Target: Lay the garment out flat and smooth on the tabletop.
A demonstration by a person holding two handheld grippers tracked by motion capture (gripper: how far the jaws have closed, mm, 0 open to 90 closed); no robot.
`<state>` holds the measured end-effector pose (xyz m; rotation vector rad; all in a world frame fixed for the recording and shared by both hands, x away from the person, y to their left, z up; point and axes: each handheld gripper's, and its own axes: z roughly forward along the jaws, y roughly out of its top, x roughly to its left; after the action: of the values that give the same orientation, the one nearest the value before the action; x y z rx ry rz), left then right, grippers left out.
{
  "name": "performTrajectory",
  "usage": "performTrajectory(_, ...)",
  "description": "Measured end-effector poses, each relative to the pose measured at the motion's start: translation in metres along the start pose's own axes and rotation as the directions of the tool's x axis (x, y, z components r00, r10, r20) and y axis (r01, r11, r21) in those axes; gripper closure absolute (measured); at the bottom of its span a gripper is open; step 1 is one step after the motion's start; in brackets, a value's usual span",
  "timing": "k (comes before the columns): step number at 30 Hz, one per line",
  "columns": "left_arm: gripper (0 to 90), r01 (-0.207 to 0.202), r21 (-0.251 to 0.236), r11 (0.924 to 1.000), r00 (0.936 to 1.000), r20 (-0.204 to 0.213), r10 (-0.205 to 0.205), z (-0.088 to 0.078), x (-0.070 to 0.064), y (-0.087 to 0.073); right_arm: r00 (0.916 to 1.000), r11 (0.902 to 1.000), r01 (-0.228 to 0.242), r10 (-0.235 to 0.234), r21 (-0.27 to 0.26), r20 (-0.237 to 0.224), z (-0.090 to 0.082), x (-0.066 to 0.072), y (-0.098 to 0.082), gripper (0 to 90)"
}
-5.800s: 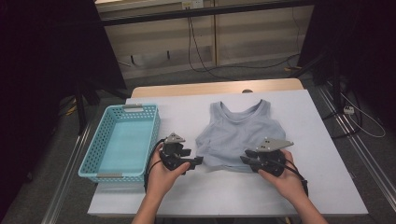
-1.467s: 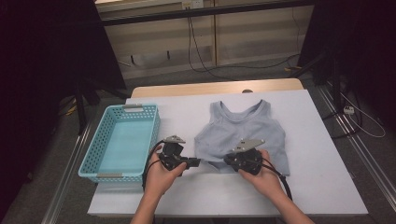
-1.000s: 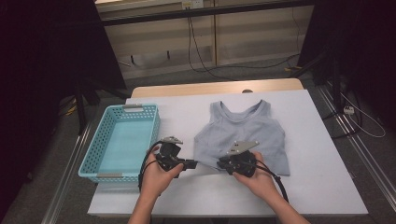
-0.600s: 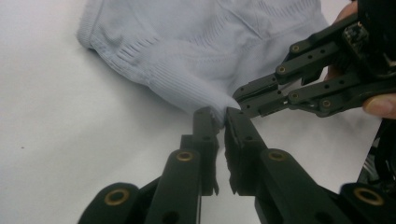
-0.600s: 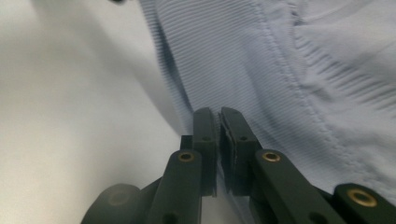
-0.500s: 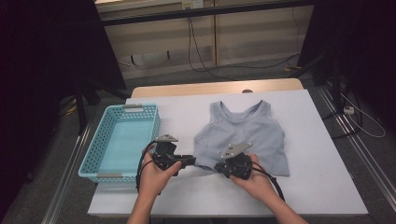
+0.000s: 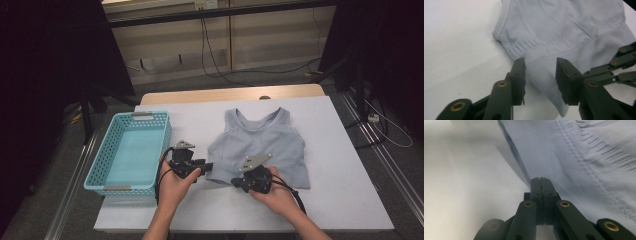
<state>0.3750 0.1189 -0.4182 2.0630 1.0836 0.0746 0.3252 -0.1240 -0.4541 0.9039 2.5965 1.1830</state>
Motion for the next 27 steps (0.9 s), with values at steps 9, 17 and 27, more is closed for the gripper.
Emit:
performTrajectory(9,70.3,0.015,0.095,0.9954,0.9996,-0.024,-0.013,0.025,0.007,-0.01,0.993,0.997,-0.054,0.059,-0.056,0.102,-0.022,-0.014,-0.007,79.7)
performTrajectory(17,83.5,0.032,0.117,0.9926,0.9995,-0.006,-0.031,0.027,0.005,-0.009,0.9579,0.9846,-0.13,0.155,-0.117,0.242,-0.062,-0.042,-0.024,68.7)
performTrajectory(27,85.6,0.078,0.11,0.9909,0.9964,0.024,-0.081,0.019,0.009,-0.007,0.8473,0.9299,-0.287,0.358,-0.23,0.392,-0.107,-0.077,-0.053,54.6)
